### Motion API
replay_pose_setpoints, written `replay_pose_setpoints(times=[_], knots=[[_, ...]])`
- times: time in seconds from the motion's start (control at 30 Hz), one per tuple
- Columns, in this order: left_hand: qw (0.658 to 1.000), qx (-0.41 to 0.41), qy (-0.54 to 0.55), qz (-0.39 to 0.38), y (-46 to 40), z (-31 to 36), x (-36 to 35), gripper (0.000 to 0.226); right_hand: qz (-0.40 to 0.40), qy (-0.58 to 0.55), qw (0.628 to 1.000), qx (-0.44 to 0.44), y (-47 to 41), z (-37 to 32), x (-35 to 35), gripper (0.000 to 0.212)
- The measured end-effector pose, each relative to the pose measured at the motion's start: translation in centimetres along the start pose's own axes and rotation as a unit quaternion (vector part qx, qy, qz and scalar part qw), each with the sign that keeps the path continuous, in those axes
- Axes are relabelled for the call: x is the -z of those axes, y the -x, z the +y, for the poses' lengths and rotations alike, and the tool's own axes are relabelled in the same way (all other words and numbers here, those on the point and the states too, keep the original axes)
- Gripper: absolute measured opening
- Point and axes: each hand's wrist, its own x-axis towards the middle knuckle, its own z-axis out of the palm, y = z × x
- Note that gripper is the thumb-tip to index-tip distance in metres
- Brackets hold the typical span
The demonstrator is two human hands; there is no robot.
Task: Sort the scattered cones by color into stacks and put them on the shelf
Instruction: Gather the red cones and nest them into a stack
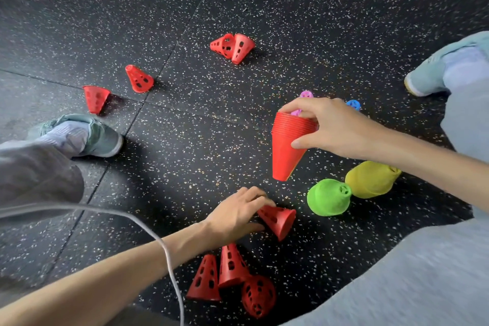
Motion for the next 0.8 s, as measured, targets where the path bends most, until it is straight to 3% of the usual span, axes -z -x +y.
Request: replay_pose_setpoints(times=[0.13,0.23,0.43,0.63,0.8], knots=[[0.998,0.04,0.045,0.004,-0.7,0.4,-0.4,0.043,0.002,0.002,1.0,-0.008,-0.1,0.2,0.0,0.058],[0.994,0.088,0.063,-0.003,-0.3,0.1,-1.0,0.048,0.014,0.019,1.0,-0.015,-0.2,0.1,0.3,0.059],[0.952,0.231,0.174,0.097,0.4,-0.8,1.9,0.036,0.062,0.036,0.997,-0.003,-2.2,-2.8,0.9,0.057],[0.913,0.214,0.264,0.226,3.2,1.5,9.1,0.02,0.109,0.018,0.993,0.037,-4.9,-7.3,1.2,0.059],[0.867,0.222,0.319,0.311,8.0,1.7,15.0,0.028,0.046,-0.074,0.987,0.136,-6.9,-12.4,-0.3,0.058]])
